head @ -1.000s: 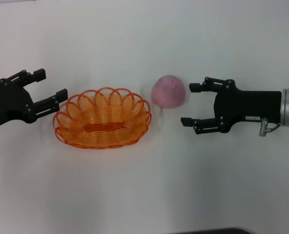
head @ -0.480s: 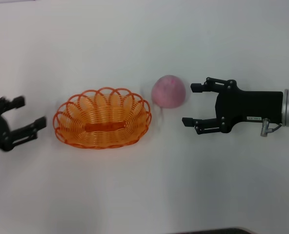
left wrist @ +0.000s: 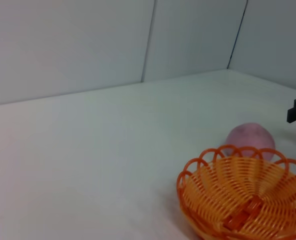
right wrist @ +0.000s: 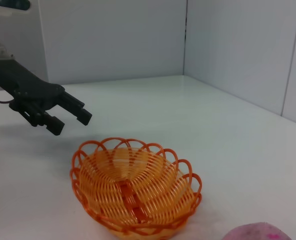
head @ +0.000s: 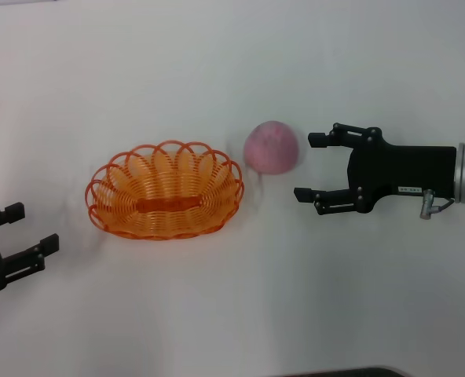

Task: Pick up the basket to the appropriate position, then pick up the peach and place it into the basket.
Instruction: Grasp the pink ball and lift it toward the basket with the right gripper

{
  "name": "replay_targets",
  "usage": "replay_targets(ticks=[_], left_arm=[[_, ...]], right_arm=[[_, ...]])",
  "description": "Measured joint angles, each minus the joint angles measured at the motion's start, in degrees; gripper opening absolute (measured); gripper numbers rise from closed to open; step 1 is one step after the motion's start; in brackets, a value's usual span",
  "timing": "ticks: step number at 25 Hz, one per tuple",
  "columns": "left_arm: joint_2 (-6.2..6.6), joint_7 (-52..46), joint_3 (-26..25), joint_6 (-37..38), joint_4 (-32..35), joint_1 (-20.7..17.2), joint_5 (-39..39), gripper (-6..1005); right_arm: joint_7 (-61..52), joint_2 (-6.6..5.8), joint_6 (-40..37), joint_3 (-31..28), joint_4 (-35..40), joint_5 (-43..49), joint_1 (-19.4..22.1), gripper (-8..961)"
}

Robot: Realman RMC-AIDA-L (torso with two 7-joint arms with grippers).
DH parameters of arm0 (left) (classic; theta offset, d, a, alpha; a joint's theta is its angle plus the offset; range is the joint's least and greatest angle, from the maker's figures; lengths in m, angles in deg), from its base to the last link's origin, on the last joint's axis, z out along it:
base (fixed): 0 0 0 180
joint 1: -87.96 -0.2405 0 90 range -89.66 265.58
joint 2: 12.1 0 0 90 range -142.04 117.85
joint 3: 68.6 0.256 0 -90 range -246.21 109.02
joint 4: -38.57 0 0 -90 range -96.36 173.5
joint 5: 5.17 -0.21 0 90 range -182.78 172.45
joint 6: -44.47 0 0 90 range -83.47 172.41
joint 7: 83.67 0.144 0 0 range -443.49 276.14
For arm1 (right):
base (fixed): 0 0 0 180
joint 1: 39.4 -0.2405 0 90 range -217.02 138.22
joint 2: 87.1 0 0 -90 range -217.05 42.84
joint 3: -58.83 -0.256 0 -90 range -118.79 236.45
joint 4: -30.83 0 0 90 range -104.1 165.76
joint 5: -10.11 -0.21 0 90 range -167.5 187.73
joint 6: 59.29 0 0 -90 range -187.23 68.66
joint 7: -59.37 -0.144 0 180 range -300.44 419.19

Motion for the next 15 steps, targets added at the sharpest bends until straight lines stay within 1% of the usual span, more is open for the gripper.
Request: replay_targets(ticks=[11, 15], left_arm=[[0.04, -0.2, -0.3, 0.4, -0.4, 0.4, 0.0, 797], [0.06, -0.2, -0.3, 0.6, -0.5, 0.3, 0.0, 798]], right_arm=[[-0.9, -0.12, 0.0, -0.1, 0.1, 0.0, 0.2, 927], [-3.4, -0.35, -0.9, -1.1, 1.9, 0.0, 1.5, 927]])
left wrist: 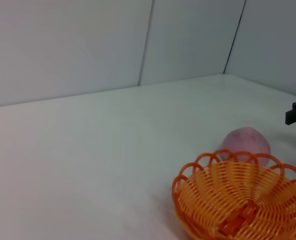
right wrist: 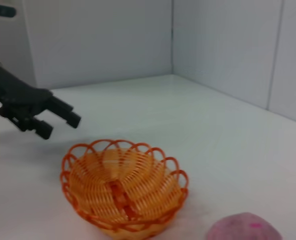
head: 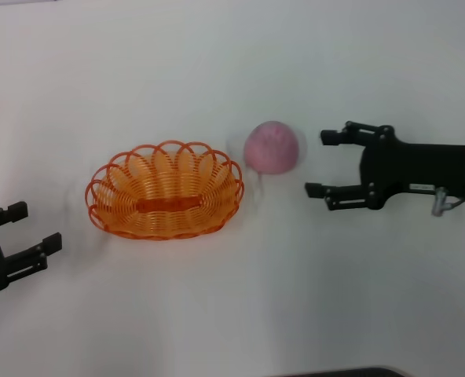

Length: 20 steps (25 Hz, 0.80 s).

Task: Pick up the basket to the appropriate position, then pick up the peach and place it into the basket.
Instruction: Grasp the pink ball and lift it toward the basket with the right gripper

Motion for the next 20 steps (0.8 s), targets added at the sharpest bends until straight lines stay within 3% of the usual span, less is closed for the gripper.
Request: replay_targets(ticks=[6, 11, 20], left_arm=[[-0.04, 0.0, 0.0, 0.4, 0.0, -0.2, 0.1, 797], [-0.06, -0.1, 0.0, 0.5, -0.1, -0.1, 0.0, 797], [-0.11, -0.1, 0.0, 1.3, -0.2, -0.3, 0.2, 798]], right_arm=[[-0.7, -0.04, -3.6, -4.7, 2.8, -0.1, 2.9, 927], [-4.1, -0.5, -4.0, -4.8, 3.1, 0.2, 2.6, 927], [-27.9, -0.65, -6.6, -4.1, 12.8, 6.4, -1.3, 927]])
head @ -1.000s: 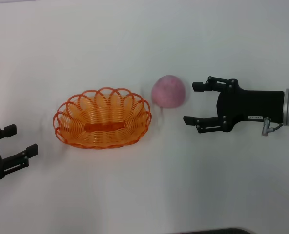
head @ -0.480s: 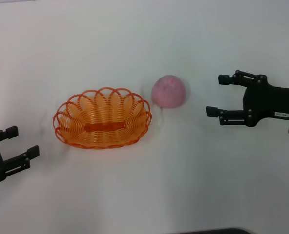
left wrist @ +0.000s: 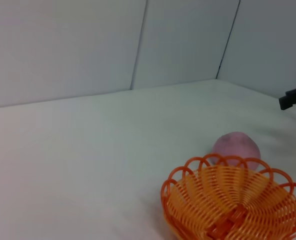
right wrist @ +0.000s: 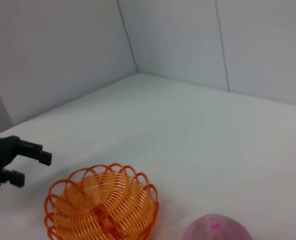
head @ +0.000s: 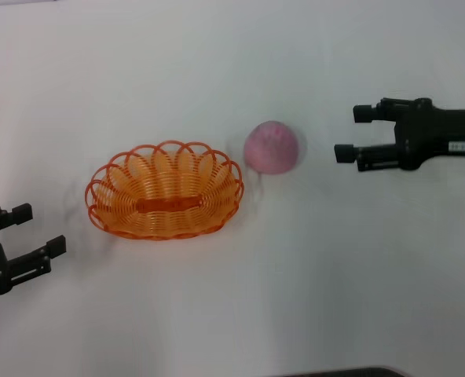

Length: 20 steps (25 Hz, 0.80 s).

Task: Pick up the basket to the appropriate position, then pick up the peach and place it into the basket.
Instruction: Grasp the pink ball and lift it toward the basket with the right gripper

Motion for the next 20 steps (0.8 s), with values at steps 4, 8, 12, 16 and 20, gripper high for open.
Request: replay_targets(ticks=[4, 8, 12, 16, 20], left_arm=[[0.0, 0.0, 0.0, 0.1, -0.1, 0.0, -0.2, 798], [0.0, 0.2, 0.0, 0.3, -0.1, 0.0, -0.2, 796], [0.0, 0.3, 0.0, 0.4, -0.1, 0.0, -0.1, 798], [0.0, 0.3, 0.2, 0.4, -0.1, -0.1, -0.3, 798], [0.0, 0.4, 0.3, 0.5, -0.6, 0.0, -0.3, 798]], right_arm=[[-13.3, -0.52, -1.3, 0.1, 4.0, 6.1, -3.7, 927], [-23.7, -0.9, -1.6, -0.3, 6.8, 13.7, -8.1, 926], [-28.8, -0.45, -2.5, 0.1, 10.2, 19.0, -11.2, 927], [-29.6, 0.09, -3.6, 3.7, 13.0, 22.4, -13.8, 928], [-29.8, 0.94, -3.7, 8.1, 13.9, 29.3, -17.0, 929]])
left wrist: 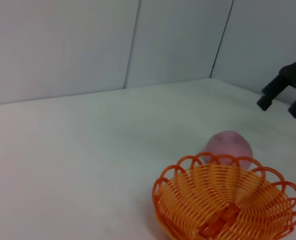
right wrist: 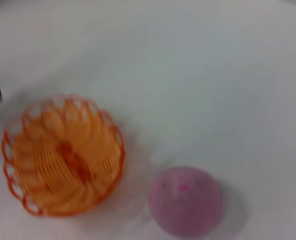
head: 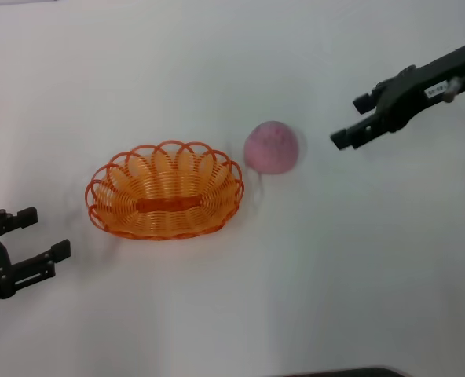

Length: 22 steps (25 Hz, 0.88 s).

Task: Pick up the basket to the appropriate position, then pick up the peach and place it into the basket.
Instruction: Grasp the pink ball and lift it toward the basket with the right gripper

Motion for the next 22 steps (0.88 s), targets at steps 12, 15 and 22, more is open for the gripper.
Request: replay_targets(ticks=[12, 15, 22], left_arm=[[0.0, 0.0, 0.0, 0.1, -0.2, 0.2, 0.0, 797], [0.0, 0.0, 0.0, 0.1, -0.2, 0.3, 0.0, 797], [0.0, 0.0, 0.2, 0.0, -0.3, 0.5, 0.1, 797]], right_arm=[[-0.3, 1.25, 5.4, 14.0, 0.9, 5.4, -4.6, 938], [-0.3, 1.43, 6.7, 16.4, 0.8, 5.4, -5.2, 937], [-0.5, 1.68, 9.4, 22.4, 0.3, 2.4, -5.2, 936]])
